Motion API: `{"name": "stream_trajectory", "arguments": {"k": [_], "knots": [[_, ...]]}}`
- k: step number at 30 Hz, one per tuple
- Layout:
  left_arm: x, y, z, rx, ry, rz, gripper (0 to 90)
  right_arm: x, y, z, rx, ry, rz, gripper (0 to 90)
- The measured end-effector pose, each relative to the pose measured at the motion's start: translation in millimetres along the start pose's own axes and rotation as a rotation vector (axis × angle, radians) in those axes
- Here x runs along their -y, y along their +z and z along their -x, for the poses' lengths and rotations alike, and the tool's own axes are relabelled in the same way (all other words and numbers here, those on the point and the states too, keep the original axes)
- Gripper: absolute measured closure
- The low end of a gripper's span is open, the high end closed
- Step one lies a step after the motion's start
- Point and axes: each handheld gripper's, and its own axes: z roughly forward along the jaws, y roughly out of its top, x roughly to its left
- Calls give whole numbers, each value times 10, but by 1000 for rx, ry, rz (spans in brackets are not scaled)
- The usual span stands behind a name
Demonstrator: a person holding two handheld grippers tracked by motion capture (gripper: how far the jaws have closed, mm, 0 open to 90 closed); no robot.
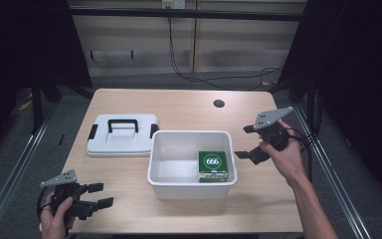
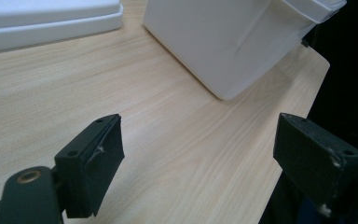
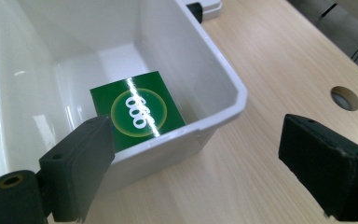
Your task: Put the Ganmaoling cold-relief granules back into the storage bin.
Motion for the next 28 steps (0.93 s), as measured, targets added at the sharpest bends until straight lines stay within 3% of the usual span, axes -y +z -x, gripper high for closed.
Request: {"name": "stream_trajectory", "arguments": {"k": [12,22,28], "knots": [[-9,16,-2,-4,-4,-1,160,491,-252,-84,68,94,73,111],[-12,24,0,-5,-2,-3,160,963,-338,-240,115,180,139,123],[-13,17,0,-7,-5,-1,160,1113,-319,-250,144,209,154,123]]}}
